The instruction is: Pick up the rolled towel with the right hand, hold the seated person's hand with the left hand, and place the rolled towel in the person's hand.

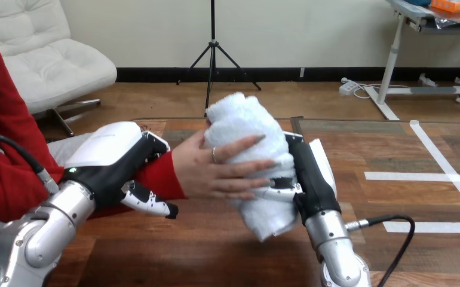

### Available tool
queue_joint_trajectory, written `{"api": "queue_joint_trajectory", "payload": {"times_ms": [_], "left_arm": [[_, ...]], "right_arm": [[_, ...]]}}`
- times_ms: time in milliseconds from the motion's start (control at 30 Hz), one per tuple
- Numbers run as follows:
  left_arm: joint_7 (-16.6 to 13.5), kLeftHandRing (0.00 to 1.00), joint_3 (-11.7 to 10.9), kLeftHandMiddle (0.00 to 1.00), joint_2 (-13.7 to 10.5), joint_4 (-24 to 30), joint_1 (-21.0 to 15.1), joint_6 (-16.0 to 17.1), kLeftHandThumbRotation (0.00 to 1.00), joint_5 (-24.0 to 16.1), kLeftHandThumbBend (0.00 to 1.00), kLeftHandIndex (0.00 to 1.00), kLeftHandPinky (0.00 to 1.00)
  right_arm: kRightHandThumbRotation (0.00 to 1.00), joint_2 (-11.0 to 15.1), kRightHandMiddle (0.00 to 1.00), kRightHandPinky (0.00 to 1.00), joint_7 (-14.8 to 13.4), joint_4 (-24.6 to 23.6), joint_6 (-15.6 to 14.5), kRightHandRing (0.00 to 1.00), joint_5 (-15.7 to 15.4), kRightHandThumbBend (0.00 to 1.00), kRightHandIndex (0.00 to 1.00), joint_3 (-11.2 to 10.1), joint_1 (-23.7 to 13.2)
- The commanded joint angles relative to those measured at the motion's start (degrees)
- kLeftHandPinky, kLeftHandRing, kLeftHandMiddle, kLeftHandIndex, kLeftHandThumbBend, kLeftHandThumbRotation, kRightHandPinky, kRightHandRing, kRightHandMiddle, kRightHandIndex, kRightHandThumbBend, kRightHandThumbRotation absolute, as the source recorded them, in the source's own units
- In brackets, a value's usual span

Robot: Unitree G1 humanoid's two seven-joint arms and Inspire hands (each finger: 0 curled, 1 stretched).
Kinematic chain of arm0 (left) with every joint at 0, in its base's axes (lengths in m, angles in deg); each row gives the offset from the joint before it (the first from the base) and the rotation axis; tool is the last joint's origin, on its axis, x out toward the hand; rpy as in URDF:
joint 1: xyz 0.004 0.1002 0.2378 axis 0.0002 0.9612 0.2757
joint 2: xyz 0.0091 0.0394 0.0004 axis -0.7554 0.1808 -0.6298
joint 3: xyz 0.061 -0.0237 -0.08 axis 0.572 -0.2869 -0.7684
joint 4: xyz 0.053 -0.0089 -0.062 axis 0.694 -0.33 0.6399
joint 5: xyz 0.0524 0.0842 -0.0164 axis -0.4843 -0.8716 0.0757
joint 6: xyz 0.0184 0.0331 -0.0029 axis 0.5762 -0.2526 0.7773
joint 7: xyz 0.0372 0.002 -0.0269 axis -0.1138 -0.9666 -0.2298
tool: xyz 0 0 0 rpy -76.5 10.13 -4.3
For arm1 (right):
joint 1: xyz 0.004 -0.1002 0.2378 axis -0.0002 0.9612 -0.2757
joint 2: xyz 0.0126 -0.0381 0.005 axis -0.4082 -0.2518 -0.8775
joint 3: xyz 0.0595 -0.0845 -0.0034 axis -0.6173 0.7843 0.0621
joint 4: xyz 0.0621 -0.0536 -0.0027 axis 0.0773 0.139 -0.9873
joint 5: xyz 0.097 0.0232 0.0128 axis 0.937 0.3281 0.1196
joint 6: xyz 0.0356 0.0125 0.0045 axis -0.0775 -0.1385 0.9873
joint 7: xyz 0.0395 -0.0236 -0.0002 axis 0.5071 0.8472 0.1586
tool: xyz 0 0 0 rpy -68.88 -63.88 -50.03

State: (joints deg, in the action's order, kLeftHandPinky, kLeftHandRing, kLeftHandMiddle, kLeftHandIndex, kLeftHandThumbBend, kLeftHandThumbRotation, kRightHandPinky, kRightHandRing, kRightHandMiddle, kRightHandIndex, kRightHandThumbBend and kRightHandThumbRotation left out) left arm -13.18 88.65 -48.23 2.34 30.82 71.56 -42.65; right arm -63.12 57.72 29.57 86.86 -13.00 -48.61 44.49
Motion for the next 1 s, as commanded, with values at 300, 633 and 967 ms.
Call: {"api": "queue_joint_trajectory", "payload": {"times_ms": [300, 633, 967], "left_arm": [[0.51, 0.32, -1.06, 0.38, 0.75, 4.1, -5.45, 0.39, 0.0, 1.33, 0.8, 0.4, 0.26], [1.0, 0.32, -1.17, 0.39, 0.97, 4.15, -5.34, -0.14, 0.0, 1.32, 0.8, 0.41, 0.26], [0.61, 0.32, -1.12, 0.39, 0.99, 3.49, -5.34, 0.57, 0.0, 1.8, 0.81, 0.41, 0.27]], "right_arm": [[0.0, -2.44, 0.36, 0.25, 1.27, -4.22, 3.47, 0.3, 0.89, 0.78, 0.41, 1.69, -4.0], [0.0, -2.66, 0.34, 0.23, 2.2, -6.18, 3.29, 0.28, 0.99, 0.77, 0.41, 2.27, -3.01], [0.0, -2.61, 0.35, 0.24, 3.36, -7.46, 3.13, 0.29, 1.26, 0.77, 0.41, 2.37, -2.25]]}}
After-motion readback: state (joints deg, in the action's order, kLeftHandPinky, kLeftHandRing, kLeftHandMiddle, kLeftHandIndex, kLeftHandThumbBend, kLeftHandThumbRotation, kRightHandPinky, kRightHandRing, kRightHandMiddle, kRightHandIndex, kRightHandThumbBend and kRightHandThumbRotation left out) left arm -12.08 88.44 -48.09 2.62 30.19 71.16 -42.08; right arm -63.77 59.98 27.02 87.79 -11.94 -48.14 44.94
